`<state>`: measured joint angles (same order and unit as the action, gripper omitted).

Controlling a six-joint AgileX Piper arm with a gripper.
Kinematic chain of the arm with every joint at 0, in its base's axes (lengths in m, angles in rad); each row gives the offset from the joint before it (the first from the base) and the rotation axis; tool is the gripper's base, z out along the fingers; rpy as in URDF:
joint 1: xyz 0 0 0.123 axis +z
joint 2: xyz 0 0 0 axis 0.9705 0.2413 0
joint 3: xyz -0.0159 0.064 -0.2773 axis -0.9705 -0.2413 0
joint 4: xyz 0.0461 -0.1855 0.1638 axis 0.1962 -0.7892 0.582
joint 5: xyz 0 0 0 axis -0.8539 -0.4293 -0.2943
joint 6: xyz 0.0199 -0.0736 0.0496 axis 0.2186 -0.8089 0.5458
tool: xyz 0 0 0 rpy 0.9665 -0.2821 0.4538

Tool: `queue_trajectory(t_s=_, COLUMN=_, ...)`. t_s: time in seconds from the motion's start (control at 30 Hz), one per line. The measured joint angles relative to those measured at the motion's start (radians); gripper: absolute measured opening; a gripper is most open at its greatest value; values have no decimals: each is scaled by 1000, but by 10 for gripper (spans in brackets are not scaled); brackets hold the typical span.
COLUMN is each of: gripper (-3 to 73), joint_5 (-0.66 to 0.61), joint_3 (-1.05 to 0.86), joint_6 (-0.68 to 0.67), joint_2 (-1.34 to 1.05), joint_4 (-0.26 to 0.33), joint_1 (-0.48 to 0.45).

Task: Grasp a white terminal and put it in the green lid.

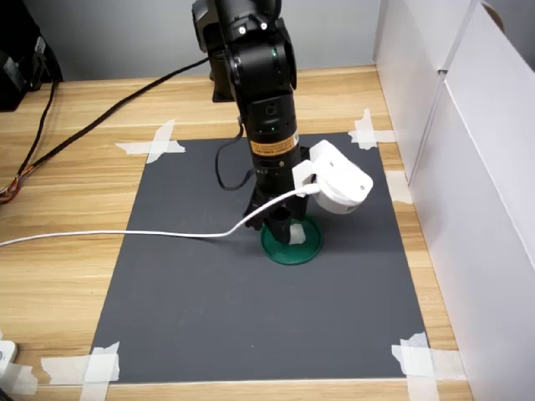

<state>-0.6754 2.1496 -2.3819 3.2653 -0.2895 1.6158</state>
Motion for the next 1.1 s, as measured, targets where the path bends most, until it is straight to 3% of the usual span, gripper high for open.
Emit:
queue_trajectory(t_s=0.17, gripper=483, joint_5=10, joint_3=-3, joint_6=18, joint_2=-114, joint_4=28, joint_1=0)
queue_trajectory(t_s=0.23, gripper=442, joint_5=17, joint_3=-12, joint_6=37, joint_2=-176, joint_4=32, joint_1=0)
queue_trajectory(t_s=0.3, gripper=351, joint_5=43, joint_3=-35, joint_6=57, joint_2=-236, joint_4=32, joint_1=0)
queue_trajectory(t_s=0.43, gripper=91, joint_5=127, joint_3=-118, joint_6=147, joint_2=-374, joint_4=4, joint_1=0)
queue_trajectory(t_s=0.53, gripper=5, joint_5=191, joint_3=-194, joint_6=278, joint_2=-476, joint_4=-58, joint_1=0)
queue_trajectory(t_s=0.7, gripper=-18, joint_5=228, joint_3=-306, joint_6=620, joint_2=-702, joint_4=-177, joint_1=0)
queue_trajectory(t_s=0.87, gripper=-18, joint_5=234, joint_3=-394, joint_6=907, joint_2=-936, joint_4=-251, joint_1=0)
queue_trajectory(t_s=1.0, gripper=-19, joint_5=234, joint_3=-457, joint_6=978, joint_2=-1090, joint_4=-272, joint_1=-30)
queue_trajectory(t_s=1.1, gripper=-19, joint_5=235, joint_3=-510, joint_6=989, joint_2=-1176, joint_4=-264, joint_1=-125)
